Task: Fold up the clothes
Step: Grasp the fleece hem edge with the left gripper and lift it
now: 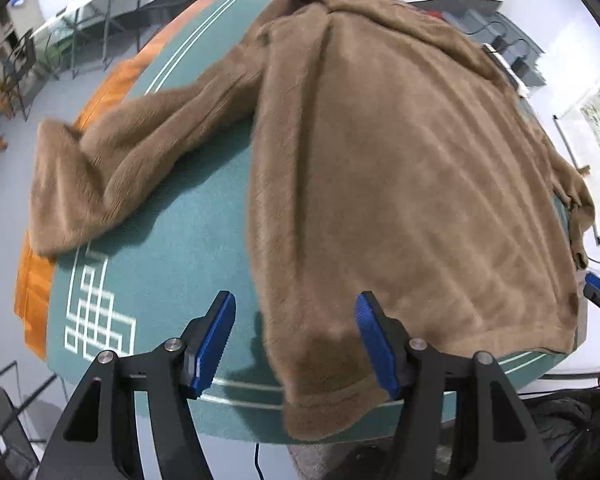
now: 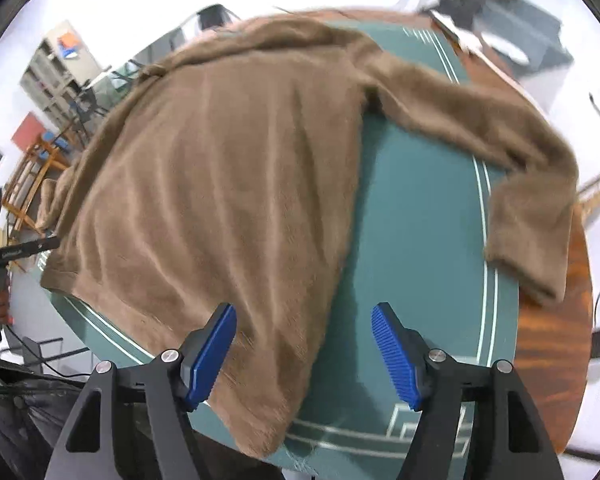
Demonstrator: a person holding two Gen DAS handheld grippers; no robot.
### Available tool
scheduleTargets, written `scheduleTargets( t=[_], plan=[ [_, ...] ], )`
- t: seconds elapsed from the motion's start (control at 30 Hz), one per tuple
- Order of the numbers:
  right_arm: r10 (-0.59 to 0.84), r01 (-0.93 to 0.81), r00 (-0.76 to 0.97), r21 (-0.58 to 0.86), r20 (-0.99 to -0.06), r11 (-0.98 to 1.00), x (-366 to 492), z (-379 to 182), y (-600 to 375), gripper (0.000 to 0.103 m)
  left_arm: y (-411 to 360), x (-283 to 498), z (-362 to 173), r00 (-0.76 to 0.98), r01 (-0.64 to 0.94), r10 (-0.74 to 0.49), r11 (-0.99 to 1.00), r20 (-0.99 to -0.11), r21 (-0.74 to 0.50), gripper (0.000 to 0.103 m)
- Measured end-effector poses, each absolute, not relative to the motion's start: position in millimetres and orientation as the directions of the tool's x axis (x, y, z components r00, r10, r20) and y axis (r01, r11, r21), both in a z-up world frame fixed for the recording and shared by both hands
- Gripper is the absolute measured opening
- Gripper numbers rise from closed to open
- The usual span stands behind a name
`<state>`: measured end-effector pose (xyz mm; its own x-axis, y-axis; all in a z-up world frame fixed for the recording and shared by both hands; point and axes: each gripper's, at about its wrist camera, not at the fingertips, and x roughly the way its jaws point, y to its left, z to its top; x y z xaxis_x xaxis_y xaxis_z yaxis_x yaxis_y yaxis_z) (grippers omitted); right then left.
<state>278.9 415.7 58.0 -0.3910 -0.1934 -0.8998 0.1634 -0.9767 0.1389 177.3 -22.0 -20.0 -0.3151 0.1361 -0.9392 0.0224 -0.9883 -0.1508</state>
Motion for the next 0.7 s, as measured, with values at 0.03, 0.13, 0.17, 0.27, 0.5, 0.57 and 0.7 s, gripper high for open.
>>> scheduleTargets(
  t=[0.03, 0.13, 0.17, 0.27, 0.5, 0.57, 0.7],
  plan=[
    [-0.208, 0.197, -0.398, 0.138, -0.894, -0.971, 278.5, 57.3, 409.7, 0.072, -16.4, 178.0, -18.7, -0.317, 0.003, 0.146, -0.988, -0.937, -0.155, 0.067],
    [-0.251, 0.3, -0.395, 0.134, -0.884, -0.945, 268.4, 49.6, 386.5, 0.072, 23.2, 154.2, -23.9, -0.295, -0.048, 0.164, -0.986, -0.941, -0.157, 0.067],
    [-0.264, 0.334, -0.382, 0.135, -0.886, -0.933, 259.9, 43.7, 375.9, 0.072, 29.2, 153.9, -30.6, -0.274, -0.057, 0.158, -0.987, -0.949, -0.148, 0.067],
    [-0.267, 0.411, -0.315, 0.123, -0.911, -0.903, 254.9, 25.7, 351.5, 0.072, 37.5, 159.8, -48.6, -0.229, -0.073, 0.122, -0.992, -0.966, -0.108, 0.067],
    [-0.227, 0.412, -0.224, 0.119, -0.948, -0.903, 273.4, 2.5, 359.4, 0.078, 2.8, 156.2, -32.8, -0.263, -0.013, 0.135, -0.991, -0.955, -0.136, 0.067],
    [-0.23, 0.41, -0.204, 0.13, -0.952, -0.903, 271.1, 1.0, 358.7, 0.082, -9.6, 150.0, -25.0, -0.289, 0.012, 0.108, -0.993, -0.951, -0.117, 0.067],
    [-0.202, 0.419, -0.173, 0.114, -0.964, -0.901, 262.2, -5.2, 347.5, 0.089, -42.9, 129.1, -6.2, -0.347, 0.044, 0.004, -0.999, -0.938, -0.02, 0.069]
  ],
)
